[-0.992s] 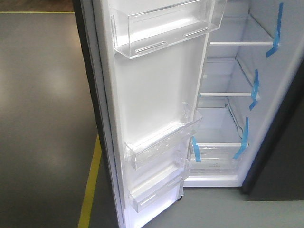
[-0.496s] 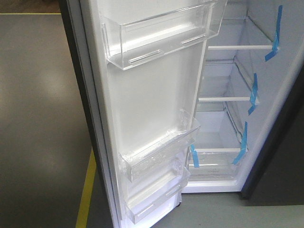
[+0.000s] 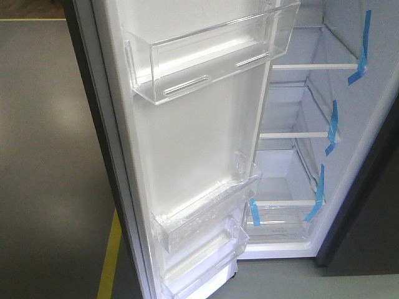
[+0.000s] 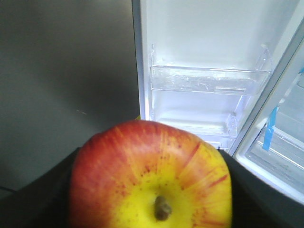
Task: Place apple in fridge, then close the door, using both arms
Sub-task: 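Approach closer to the door bins, keeping the apple in the right gripper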
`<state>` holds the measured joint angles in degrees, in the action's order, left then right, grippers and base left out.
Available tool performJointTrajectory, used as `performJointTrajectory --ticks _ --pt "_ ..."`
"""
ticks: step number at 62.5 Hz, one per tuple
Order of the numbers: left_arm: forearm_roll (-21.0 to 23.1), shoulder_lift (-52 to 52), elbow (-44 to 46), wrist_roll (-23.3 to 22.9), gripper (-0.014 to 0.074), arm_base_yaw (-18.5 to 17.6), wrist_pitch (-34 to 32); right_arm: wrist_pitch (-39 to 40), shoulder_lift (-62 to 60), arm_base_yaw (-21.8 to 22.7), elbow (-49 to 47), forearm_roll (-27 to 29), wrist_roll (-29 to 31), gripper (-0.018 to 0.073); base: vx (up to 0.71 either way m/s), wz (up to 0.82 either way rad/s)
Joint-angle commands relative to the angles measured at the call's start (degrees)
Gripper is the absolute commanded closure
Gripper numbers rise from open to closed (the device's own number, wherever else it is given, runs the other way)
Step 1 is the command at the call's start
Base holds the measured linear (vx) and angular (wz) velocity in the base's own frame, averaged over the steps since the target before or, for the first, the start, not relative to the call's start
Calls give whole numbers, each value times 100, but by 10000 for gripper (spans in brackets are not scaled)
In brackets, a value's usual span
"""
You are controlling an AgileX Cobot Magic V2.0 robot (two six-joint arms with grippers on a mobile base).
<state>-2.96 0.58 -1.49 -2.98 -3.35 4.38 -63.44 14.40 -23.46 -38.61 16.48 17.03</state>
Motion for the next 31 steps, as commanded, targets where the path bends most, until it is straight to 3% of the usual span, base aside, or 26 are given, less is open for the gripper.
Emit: performJointTrajectory --ticks 1,31 --pt "9 93 -120 -45 603 -1 -402 389 74 -8 -154 96 45 204 6 -2" --pt "9 93 -120 -45 603 -1 -402 389 74 -8 -154 96 45 204 5 -1"
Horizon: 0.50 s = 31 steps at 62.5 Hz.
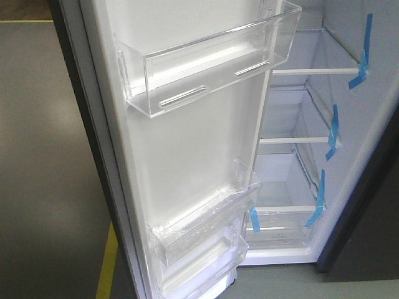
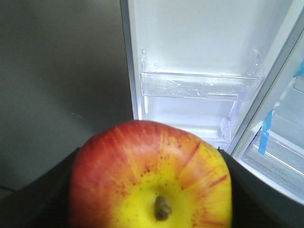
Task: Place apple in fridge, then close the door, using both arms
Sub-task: 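Approach closer to the door bins, keeping the apple in the right gripper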
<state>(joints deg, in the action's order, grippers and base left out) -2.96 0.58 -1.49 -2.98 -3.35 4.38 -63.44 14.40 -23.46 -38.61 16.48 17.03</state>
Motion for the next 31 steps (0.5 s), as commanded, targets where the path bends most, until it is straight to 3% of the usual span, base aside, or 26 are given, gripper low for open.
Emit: performJointTrajectory --ticks 1,31 --pt "9 93 -120 -45 603 -1 -402 389 74 -8 -154 96 45 204 4 -1" --pt "9 93 -120 -45 603 -1 -402 383 74 -8 -154 101 45 204 0 0"
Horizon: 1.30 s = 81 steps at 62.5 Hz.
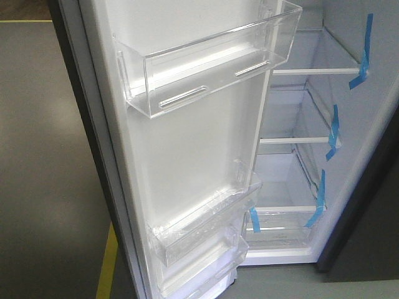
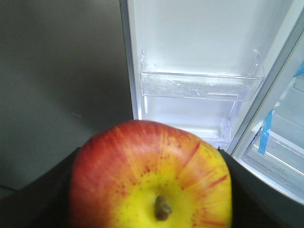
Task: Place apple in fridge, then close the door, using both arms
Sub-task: 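Approach closer to the door bins, keeping the apple in the right gripper, then raise the right gripper with the apple over the upper clear door bin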
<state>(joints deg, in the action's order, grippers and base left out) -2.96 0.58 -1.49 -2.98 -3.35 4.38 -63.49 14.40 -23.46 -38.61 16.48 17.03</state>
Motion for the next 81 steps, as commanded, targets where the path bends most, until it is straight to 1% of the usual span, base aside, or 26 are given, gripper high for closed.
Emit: performJointTrajectory --ticks 1,32,45,51,56,62,70,81 --pt "9 93 -120 -45 603 -1 -402 388 74 -8 -154 101 45 204 0 0" --pt "9 93 -120 -45 603 -1 -402 394 74 -4 -154 97 45 204 0 0" --pt "9 93 -120 -45 603 -1 -402 627 74 -4 -154 184 53 204 0 0" --pt "9 93 -120 -45 603 -1 -402 997 179 -4 -170 57 -100 204 0 0" --pt "9 93 -120 -45 603 -1 -402 1207 624 -4 -252 -211 -397 204 0 0" --pt "9 93 -120 -45 603 -1 -402 1255 1328 -4 -487 -468 -475 204 0 0" --pt "9 93 -120 -45 603 -1 -402 1311 2266 -4 -899 -558 -456 204 0 0" --pt "9 93 -120 -45 603 -1 -402 1688 3490 -4 -1772 -556 -364 204 0 0"
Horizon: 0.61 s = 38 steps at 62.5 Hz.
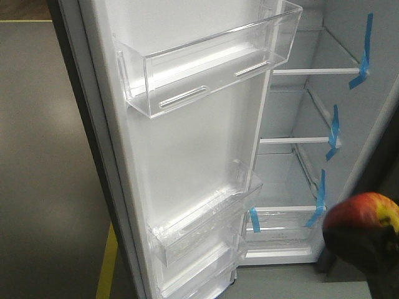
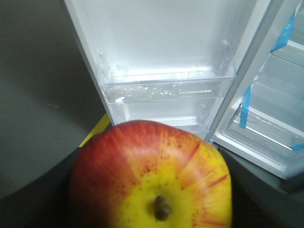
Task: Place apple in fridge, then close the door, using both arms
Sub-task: 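Raise the right gripper with the apple over the upper clear door bin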
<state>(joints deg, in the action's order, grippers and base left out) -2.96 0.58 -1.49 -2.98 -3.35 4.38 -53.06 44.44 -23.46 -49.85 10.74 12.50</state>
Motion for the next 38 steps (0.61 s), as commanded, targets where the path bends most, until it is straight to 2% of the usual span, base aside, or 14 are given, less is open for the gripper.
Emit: performJointTrajectory --ticks 1,29,38 --pt "9 93 -120 -45 603 -1 -402 669 567 -4 -732 17 89 204 0 0" --pt "9 93 -120 -45 603 -1 -402 776 2859 -4 -4222 26 94 204 0 0" --pt "9 93 -120 -45 603 -1 -402 776 3471 -4 -5163 21 288 204 0 0"
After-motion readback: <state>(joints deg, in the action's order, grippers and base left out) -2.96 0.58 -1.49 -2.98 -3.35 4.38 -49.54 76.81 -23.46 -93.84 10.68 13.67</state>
